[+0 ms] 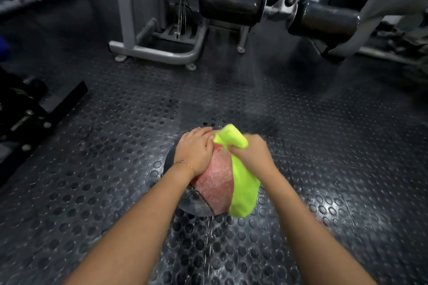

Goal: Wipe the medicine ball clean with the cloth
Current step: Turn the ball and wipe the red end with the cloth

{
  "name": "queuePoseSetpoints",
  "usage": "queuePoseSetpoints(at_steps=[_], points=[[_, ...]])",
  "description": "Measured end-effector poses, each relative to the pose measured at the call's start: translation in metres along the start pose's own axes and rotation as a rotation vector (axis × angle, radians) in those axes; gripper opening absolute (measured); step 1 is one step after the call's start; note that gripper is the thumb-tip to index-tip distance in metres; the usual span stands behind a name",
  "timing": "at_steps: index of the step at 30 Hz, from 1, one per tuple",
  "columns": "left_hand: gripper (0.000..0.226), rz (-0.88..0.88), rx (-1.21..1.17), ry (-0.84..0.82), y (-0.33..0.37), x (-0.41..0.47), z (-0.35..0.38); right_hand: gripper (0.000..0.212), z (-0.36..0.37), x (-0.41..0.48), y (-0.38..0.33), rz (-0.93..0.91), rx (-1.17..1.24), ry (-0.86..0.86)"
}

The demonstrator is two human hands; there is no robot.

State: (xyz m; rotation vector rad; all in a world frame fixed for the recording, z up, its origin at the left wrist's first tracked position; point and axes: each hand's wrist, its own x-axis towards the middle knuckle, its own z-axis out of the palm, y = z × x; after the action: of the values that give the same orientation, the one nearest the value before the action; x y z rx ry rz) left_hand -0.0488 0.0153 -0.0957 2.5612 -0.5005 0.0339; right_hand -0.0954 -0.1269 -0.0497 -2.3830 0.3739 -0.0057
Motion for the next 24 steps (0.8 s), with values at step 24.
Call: queuePoseSetpoints(at_steps=[24], points=[[0.041,0.074,-0.047,-0.096,0.014,0.015,0.008,0.031,-0.012,0.015,0.005,-0.032,0.005,0.025]])
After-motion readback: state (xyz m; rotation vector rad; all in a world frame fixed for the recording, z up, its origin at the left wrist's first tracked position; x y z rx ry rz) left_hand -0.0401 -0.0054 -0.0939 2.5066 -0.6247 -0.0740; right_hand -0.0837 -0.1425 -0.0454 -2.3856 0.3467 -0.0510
